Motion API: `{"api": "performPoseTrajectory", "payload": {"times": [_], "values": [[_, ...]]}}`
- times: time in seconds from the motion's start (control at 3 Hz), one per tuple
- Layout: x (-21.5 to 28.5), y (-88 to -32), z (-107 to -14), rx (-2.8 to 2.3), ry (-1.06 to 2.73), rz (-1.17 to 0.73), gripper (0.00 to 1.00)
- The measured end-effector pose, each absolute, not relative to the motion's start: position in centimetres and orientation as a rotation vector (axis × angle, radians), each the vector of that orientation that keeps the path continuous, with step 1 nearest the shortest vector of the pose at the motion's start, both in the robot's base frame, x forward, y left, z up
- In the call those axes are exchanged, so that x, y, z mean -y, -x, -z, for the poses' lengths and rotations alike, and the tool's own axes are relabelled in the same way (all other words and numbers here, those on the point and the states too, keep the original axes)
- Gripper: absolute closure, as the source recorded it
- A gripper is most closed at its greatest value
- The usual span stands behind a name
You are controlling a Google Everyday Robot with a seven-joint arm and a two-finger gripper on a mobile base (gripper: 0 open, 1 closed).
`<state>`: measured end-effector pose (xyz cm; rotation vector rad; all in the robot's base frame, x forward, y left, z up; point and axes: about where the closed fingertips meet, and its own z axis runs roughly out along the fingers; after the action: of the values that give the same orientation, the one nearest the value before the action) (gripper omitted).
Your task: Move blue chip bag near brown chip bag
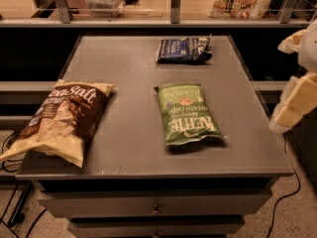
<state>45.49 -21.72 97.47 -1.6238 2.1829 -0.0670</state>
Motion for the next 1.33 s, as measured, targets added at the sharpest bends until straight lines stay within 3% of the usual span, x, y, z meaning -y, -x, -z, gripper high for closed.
{"api": "performPoseTrajectory", "payload": {"times": [1.0, 1.33], "values": [[19.5, -57.5, -96.3, -2.002, 1.249, -0.231, 0.0], [19.5, -57.5, -96.3, -2.001, 1.249, -0.231, 0.0]]}}
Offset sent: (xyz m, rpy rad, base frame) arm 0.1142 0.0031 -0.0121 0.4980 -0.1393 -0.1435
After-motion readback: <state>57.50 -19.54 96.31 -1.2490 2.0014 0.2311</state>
